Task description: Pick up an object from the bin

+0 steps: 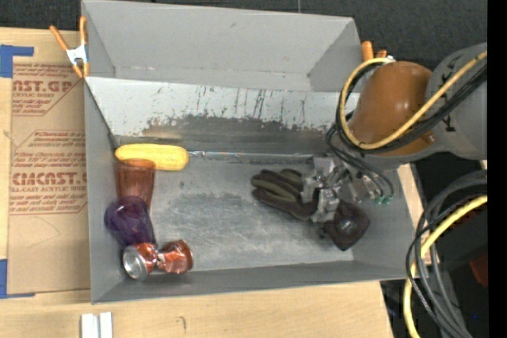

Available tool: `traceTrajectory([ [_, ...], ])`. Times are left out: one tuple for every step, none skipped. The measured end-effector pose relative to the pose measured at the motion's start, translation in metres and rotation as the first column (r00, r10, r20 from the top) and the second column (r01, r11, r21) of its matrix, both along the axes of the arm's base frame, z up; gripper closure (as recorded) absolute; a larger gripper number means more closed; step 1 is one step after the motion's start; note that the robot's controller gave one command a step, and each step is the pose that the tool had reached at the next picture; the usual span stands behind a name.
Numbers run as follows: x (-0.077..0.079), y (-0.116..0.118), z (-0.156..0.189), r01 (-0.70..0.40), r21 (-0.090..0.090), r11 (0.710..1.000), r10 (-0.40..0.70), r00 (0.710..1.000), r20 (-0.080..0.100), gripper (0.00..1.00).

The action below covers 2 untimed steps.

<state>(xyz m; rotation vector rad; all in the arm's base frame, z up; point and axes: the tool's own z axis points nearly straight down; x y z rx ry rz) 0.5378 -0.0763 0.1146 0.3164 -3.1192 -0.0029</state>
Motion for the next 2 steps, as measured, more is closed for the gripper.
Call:
traceTrajectory([
  [0.005,0.003,0.024,-0.005,-0.002,1.0,0.005,1.0,0.019,1.0],
  [-0.031,-0.013,0.123,-0.003,-0.001,1.0,0.003,1.0,0.009,1.0],
])
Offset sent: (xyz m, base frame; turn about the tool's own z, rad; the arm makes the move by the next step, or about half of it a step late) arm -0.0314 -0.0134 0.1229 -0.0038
